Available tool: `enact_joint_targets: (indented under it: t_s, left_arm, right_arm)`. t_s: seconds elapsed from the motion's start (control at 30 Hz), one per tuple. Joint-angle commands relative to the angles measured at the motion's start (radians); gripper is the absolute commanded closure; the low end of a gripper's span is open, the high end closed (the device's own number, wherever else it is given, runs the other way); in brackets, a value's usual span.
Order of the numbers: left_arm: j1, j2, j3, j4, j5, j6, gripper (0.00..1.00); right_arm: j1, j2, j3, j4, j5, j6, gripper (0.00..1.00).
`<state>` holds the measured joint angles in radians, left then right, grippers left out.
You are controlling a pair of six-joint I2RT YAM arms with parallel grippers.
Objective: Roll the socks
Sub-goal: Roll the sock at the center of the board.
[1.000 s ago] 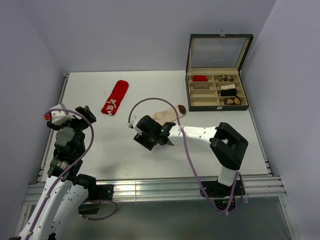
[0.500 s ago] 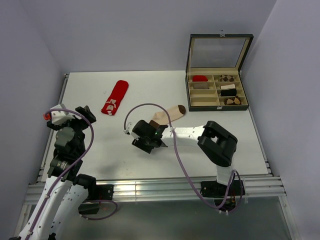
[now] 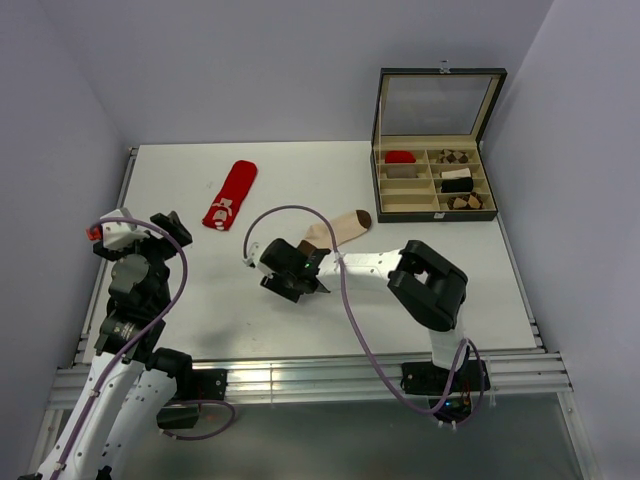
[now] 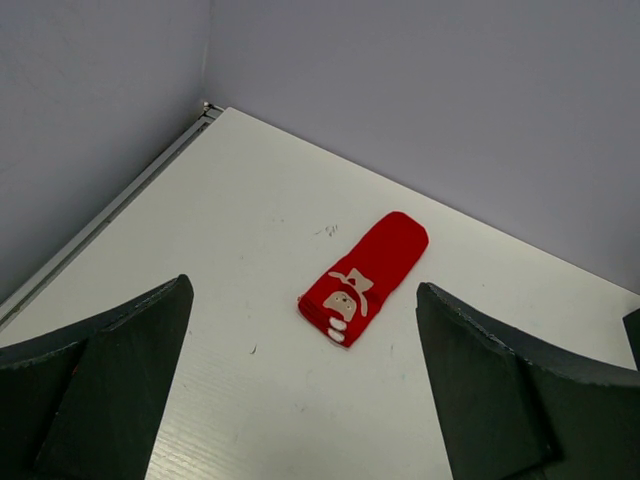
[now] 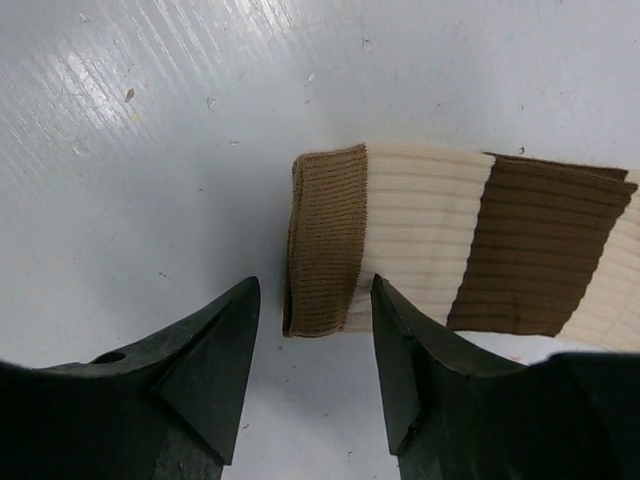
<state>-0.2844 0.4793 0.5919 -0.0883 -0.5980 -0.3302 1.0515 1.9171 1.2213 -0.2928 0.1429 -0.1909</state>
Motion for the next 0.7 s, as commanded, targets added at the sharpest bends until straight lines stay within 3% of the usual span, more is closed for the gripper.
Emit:
enact_joint_targets:
  t_s: [0.0,0.3,0.4,0.53,0.67]
  left_arm:
    - [0.007,-0.005,0.005,0.019,0.023,0.005,0.01]
    - [0.007,0.045,0.019,0.009,0.075,-0.001,0.01]
    - [0.007,0.084,0.042,-0.014,0.113,-0.021,0.01]
    - [0.007,0.156,0.100,-0.080,0.167,-0.070,0.01]
    - [0.007,0.217,0.123,-0.099,0.228,-0.119,0.01]
  right_arm:
    - [0.010,0.031,0.023,-0.011,0.020,-0.019,0.44]
    - [0.013,0.042,-0.011,0.003,0.055,-0.010,0.60]
    - [0.012,0.045,-0.026,0.020,0.066,-0.005,0.70]
    - [0.010,0.045,-0.025,0.037,0.040,0.010,0.94]
    - [-0.011,0.025,-0.011,0.053,-0.052,0.041,1.00]
